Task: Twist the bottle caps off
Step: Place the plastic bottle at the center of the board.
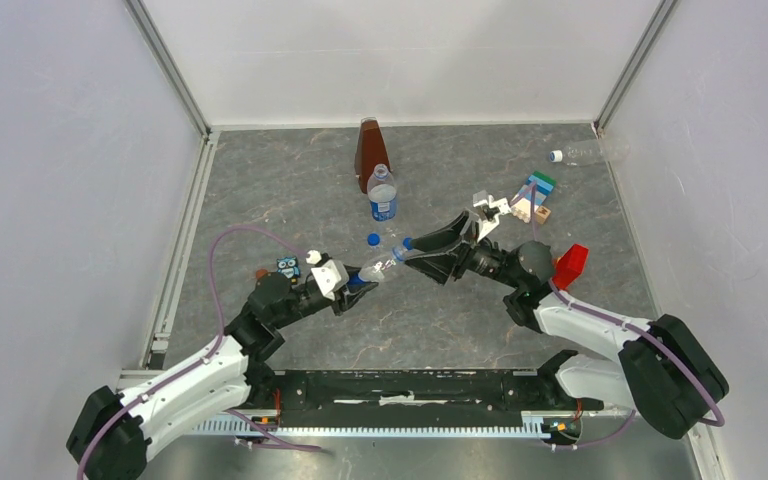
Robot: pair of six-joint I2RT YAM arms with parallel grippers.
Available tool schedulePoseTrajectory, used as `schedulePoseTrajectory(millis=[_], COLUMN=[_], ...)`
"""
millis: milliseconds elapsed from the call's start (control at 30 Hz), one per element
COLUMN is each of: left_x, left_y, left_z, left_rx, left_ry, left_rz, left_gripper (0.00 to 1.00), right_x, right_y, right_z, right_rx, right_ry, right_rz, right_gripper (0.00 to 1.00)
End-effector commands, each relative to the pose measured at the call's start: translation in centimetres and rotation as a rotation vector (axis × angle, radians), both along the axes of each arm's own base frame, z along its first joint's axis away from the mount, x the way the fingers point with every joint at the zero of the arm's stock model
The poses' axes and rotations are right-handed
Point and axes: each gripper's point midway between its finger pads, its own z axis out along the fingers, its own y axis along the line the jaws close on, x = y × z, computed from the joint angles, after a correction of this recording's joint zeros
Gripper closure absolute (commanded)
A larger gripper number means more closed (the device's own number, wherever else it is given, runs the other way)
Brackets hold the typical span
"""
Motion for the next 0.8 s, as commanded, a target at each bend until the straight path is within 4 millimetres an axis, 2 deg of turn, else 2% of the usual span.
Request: schedulePoseTrajectory(millis=[0, 167, 600, 767], left_x=[-0.2, -0.4, -0.4, -0.3], left_y=[-1.1, -1.5, -1.6, -1.6], left_z=[4.1, 3.8, 3.5, 3.5], left_rx=[-0.107, -0.104, -0.100, -0.099], left_ry=[-0.051, -0.041, -0.034, -0.034], left_rz=[-0.053, -0.077, -0.081, -0.079], left_gripper=[0.77, 0.76, 0.75, 0.74], right_x=[1.1, 1.1, -0.2, -0.4], right_y=[0.6, 0.9, 1.6, 2.0], right_z=[0.7, 0.4, 1.1, 0.9], right_rx=[-0.026, -0.062, -0.036, -0.042], right_ry=[-0.015, -0.032, -0.064, -0.062], right_rz=[-0.029, -0.026, 0.053, 0.082], right_gripper=[0.35, 0.37, 0.57, 0.52])
